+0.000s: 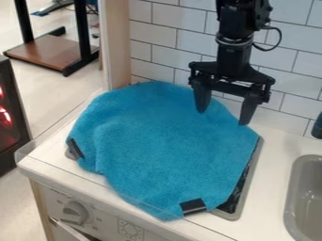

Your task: Fold the cloth from bottom right to left

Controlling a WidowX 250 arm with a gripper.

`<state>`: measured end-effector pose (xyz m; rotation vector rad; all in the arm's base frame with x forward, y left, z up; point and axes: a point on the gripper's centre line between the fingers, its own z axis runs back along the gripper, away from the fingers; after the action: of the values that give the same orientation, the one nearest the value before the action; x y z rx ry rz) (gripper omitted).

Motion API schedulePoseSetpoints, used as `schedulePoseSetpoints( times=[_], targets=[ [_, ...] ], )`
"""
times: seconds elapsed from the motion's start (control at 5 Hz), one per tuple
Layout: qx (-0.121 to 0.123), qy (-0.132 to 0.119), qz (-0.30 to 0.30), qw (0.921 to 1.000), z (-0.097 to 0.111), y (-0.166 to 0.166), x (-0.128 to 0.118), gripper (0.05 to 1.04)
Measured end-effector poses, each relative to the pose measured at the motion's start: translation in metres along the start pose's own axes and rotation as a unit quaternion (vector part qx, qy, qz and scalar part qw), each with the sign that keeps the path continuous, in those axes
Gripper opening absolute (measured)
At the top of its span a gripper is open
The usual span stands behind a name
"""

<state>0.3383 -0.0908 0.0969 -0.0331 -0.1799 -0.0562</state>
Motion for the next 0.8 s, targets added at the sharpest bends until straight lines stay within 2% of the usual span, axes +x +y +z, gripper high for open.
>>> schedulePoseSetpoints(
  times=[0.2,0.4,0.6,0.8],
  targets=[
    [0.004,0.018,0.001,0.9998,-0.01,0.002,-0.006,0.999],
    [0.014,0.044,-0.014,0.9988,-0.031,0.004,-0.015,0.999],
    [0.007,0.04,-0.041,0.9983,-0.037,-0.009,-0.022,0.999],
    [-0.009,0.054,-0.071,0.996,-0.041,-0.016,-0.031,0.999]
  ],
)
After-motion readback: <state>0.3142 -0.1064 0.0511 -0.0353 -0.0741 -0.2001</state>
